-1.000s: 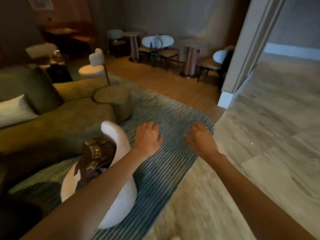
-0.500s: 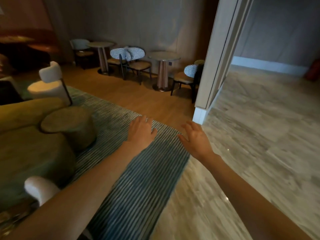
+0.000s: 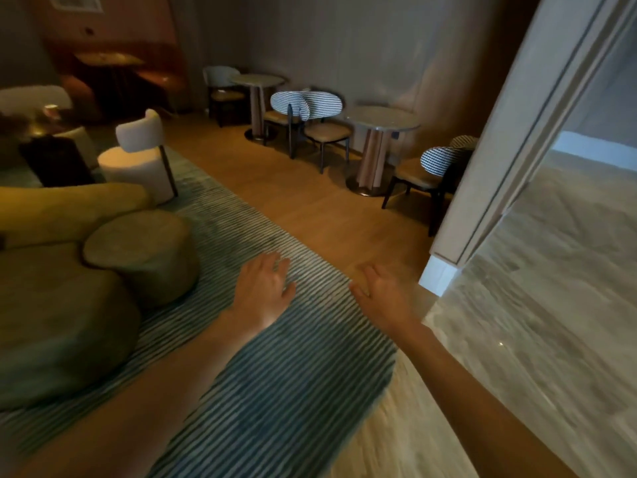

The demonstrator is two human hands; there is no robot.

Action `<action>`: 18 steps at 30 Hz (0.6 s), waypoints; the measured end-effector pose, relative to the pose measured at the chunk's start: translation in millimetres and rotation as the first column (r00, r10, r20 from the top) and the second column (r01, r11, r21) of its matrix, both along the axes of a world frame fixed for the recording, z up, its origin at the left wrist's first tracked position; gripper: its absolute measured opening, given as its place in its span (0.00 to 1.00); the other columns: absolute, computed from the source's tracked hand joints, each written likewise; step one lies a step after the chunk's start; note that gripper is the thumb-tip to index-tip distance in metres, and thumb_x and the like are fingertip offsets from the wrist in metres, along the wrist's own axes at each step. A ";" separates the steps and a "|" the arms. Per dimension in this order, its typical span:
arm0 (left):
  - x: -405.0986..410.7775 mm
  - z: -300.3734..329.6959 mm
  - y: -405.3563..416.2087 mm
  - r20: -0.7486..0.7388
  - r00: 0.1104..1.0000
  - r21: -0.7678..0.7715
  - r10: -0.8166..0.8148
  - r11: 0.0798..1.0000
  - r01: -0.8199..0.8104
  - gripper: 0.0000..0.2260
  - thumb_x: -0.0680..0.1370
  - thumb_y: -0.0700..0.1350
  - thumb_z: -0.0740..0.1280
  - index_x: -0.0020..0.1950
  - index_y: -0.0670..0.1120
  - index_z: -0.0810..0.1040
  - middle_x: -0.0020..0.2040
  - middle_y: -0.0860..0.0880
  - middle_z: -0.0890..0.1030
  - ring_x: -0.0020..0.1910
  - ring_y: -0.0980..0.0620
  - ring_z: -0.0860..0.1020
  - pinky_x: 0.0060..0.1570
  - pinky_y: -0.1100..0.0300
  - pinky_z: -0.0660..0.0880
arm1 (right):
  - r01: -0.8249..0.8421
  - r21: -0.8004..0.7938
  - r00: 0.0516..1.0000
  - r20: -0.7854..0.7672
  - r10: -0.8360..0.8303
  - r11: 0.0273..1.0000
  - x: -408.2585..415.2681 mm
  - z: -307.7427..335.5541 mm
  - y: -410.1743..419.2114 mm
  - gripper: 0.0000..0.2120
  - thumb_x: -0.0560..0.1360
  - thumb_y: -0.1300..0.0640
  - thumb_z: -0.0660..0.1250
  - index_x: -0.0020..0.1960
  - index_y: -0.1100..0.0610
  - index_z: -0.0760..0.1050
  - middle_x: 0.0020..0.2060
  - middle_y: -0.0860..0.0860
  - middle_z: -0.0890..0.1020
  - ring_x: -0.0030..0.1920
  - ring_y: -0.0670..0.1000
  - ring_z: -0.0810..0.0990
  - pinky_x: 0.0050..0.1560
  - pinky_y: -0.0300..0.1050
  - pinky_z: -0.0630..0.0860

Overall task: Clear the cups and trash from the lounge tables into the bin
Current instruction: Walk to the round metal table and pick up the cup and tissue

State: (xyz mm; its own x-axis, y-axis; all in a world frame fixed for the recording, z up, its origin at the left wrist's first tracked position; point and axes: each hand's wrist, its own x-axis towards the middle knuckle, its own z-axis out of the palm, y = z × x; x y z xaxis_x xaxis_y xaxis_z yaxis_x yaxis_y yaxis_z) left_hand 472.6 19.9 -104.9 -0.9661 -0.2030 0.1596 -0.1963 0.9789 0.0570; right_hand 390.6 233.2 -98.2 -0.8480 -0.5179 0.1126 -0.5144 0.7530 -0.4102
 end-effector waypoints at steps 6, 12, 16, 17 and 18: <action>-101.6 -15.5 -65.2 0.088 0.988 0.052 0.128 0.990 -0.133 0.24 0.80 0.56 0.56 0.74 0.47 0.62 0.74 0.46 0.63 0.73 0.45 0.61 0.70 0.49 0.62 | -0.159 0.006 0.987 0.019 0.159 0.987 -125.2 -15.4 -78.2 0.23 0.80 0.48 0.58 0.72 0.57 0.65 0.66 0.56 0.72 0.66 0.55 0.69 0.65 0.46 0.64; -229.8 13.9 -159.6 0.007 0.968 0.093 0.250 0.964 -0.250 0.24 0.80 0.56 0.57 0.73 0.46 0.63 0.73 0.45 0.64 0.72 0.43 0.62 0.69 0.47 0.63 | -0.296 -0.031 0.955 -0.019 0.296 0.955 -276.1 6.8 -192.6 0.21 0.80 0.48 0.58 0.70 0.56 0.67 0.66 0.55 0.71 0.66 0.56 0.68 0.65 0.49 0.66; -308.4 31.6 -210.8 0.023 0.958 0.086 0.286 0.954 -0.286 0.25 0.80 0.56 0.56 0.74 0.48 0.61 0.74 0.46 0.62 0.73 0.44 0.61 0.70 0.47 0.62 | -0.277 -0.086 0.960 -0.075 0.271 0.957 -369.7 12.9 -248.9 0.21 0.79 0.46 0.57 0.70 0.52 0.66 0.66 0.53 0.71 0.66 0.55 0.67 0.63 0.48 0.66; -325.6 31.9 -220.1 0.036 0.960 0.086 0.279 0.956 -0.281 0.25 0.80 0.56 0.56 0.75 0.48 0.60 0.75 0.46 0.62 0.73 0.44 0.60 0.71 0.47 0.61 | -0.272 -0.094 0.961 -0.072 0.266 0.958 -388.4 8.9 -258.0 0.21 0.79 0.46 0.58 0.69 0.52 0.67 0.65 0.52 0.71 0.65 0.54 0.67 0.61 0.47 0.67; -344.5 30.7 -231.4 0.054 0.962 0.084 0.269 0.958 -0.273 0.25 0.80 0.56 0.56 0.75 0.48 0.60 0.75 0.46 0.61 0.73 0.44 0.59 0.71 0.47 0.60 | -0.270 -0.092 0.962 -0.055 0.266 0.958 -408.4 3.7 -269.8 0.21 0.79 0.46 0.58 0.69 0.51 0.67 0.65 0.52 0.72 0.65 0.54 0.68 0.59 0.45 0.66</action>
State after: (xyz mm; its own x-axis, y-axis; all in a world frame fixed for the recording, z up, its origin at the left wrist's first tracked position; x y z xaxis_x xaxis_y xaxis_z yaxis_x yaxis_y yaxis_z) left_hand 128.1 -211.5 -74.1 -0.8781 -0.4699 0.0898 -0.4576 0.8798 0.1289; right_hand -17.8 -36.5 -94.5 -0.6728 -0.7105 0.2061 -0.7102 0.5424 -0.4488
